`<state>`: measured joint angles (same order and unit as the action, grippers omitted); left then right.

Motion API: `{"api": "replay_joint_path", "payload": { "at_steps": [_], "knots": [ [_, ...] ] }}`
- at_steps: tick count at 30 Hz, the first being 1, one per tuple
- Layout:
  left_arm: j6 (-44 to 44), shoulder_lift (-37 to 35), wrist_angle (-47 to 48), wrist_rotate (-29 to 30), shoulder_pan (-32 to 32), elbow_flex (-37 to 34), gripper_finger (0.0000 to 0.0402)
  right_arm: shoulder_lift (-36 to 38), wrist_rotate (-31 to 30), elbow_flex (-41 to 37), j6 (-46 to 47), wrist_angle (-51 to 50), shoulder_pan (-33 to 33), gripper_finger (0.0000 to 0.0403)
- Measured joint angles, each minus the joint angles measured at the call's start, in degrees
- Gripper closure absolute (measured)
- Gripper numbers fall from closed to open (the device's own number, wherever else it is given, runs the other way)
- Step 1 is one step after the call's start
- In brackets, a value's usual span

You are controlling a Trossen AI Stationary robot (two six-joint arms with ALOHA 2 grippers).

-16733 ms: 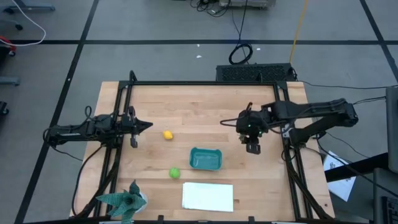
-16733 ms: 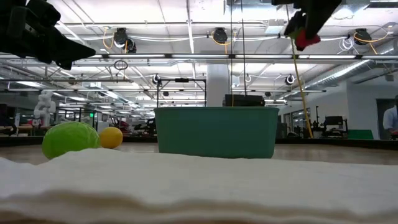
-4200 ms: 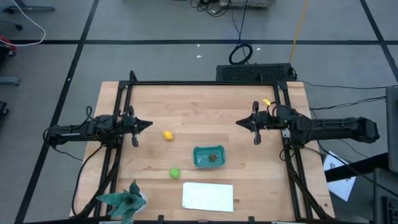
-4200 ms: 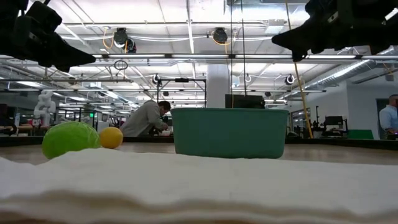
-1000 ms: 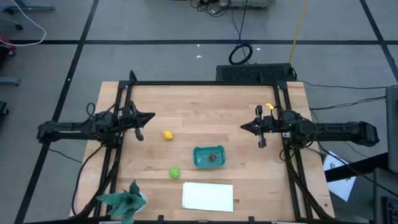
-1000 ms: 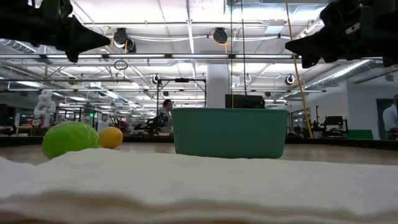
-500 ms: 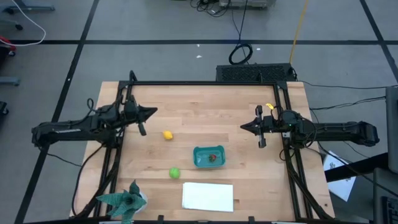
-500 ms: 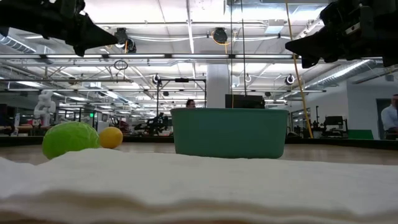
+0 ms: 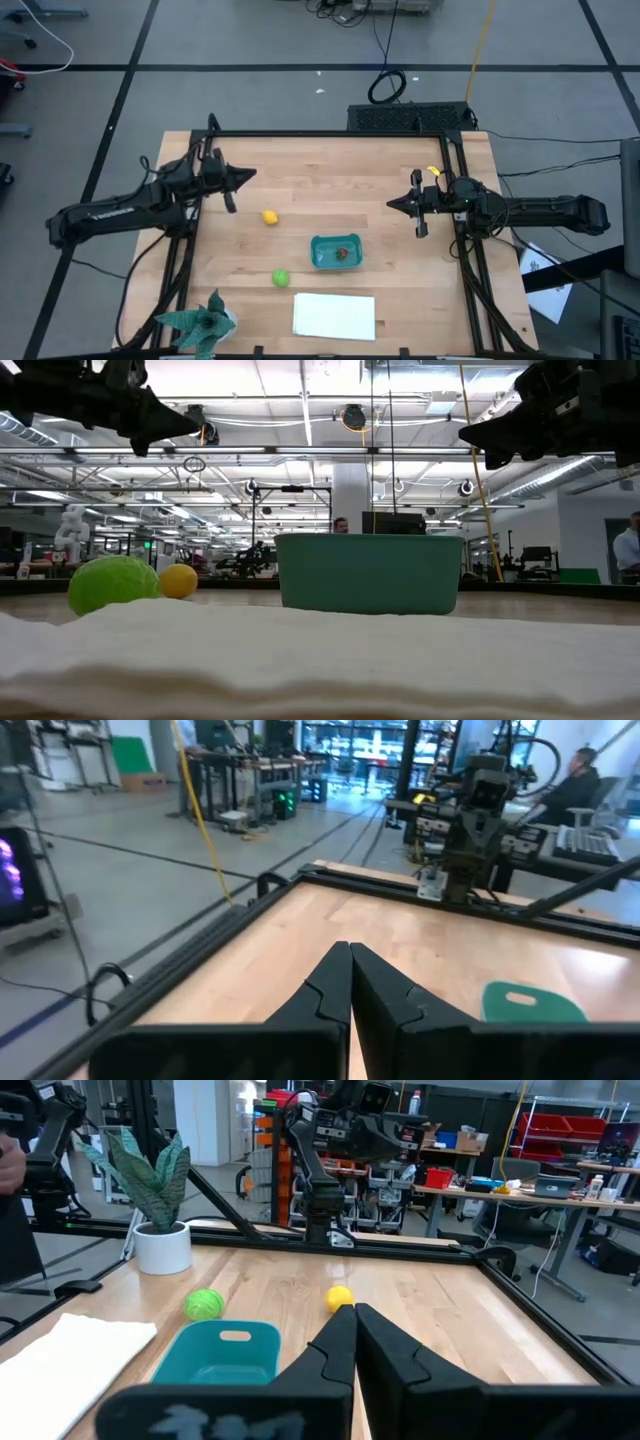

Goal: Pick and placing Produce into tupperware
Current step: Put the lemon into the green bin

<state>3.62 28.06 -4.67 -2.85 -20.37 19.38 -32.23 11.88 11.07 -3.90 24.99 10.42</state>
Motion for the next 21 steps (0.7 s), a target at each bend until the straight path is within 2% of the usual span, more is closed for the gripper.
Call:
{"api": "replay_joint_path", "payload": {
  "at_steps": [9,14,21],
  "knots": [
    [-0.07,4.03,-0.25,-4.62,-2.91,0.00,0.0388,0.00,0.00,0.00,0.00,-0.02,-0.01,0.0403],
    [-0.27,5.85,-1.89,-7.99,-4.44,0.12,0.0359,0.00,0.00,0.00,0.01,-0.02,-0.01,0.0403],
    [-0.36,8.94,1.45,-8.18,-5.02,4.19,0.0313,-0.03,0.00,0.00,0.02,-0.05,-0.01,0.0403]
  ]
}}
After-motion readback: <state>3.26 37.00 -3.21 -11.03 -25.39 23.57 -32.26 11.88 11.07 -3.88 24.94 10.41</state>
